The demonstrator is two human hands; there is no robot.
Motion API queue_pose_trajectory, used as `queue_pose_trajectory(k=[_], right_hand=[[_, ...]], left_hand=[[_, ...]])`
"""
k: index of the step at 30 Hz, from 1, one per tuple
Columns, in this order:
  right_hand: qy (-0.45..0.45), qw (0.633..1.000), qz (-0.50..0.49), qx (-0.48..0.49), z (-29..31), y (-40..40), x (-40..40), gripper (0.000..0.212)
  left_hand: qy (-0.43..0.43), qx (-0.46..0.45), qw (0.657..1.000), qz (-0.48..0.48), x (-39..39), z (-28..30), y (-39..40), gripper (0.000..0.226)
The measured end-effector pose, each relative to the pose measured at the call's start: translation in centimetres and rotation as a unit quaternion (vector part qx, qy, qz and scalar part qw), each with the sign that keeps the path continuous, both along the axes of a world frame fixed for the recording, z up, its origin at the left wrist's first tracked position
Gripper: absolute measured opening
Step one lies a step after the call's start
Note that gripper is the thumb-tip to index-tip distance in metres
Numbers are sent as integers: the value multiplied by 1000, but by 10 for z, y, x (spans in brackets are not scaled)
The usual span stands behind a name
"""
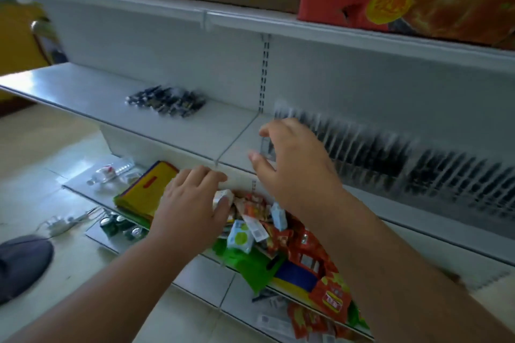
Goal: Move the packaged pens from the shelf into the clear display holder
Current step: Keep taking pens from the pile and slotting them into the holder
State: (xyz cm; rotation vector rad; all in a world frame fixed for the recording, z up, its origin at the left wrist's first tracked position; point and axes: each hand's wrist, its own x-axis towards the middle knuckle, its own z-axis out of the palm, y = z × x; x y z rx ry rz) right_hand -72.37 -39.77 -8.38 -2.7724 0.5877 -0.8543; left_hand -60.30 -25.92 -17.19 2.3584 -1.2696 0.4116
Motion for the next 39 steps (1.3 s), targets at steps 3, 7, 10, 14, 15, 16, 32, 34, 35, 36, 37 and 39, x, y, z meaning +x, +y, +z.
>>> queue_pose_trajectory(k=[3, 7, 10, 14, 15, 16, 32, 34, 35, 36, 37, 39], right_hand=[[5, 1000, 18, 8, 3, 40, 68, 38], [19, 999, 20, 17, 7, 76, 136, 35], [23, 999, 15, 25, 7, 84, 169, 36], [34, 999, 8, 19, 3, 72, 207, 34], [31, 999, 6, 16, 1, 67, 217, 33], [29, 999, 5, 16, -1, 62, 226, 32], [61, 997, -11, 38, -16, 11, 420, 31], [57, 997, -41, 39, -20, 11, 440, 29], [58, 996, -55, 41, -21, 12, 449, 28], [59, 995, -66, 41, -22, 13, 456, 28], [59, 994, -81, 39, -24, 13, 466, 27], [61, 992, -109, 36, -26, 14, 482, 26]], left_hand=[[10, 32, 999, 27, 55, 4, 46, 47], [17, 47, 998, 47, 115, 9, 91, 42], [16, 35, 998, 51, 151, 10, 103, 38], [16, 20, 998, 50, 193, 0, 93, 35], [21, 21, 998, 49, 204, -2, 88, 36], [21, 24, 998, 48, 214, -4, 83, 39], [100, 51, 993, 47, 421, -13, 24, 38], [107, 53, 993, 15, 453, -17, 13, 37], [108, 55, 993, -2, 469, -18, 7, 37], [108, 60, 992, -14, 482, -19, 1, 37], [105, 64, 992, -29, 499, -18, -6, 36], [93, 64, 992, -55, 527, -19, -19, 34]])
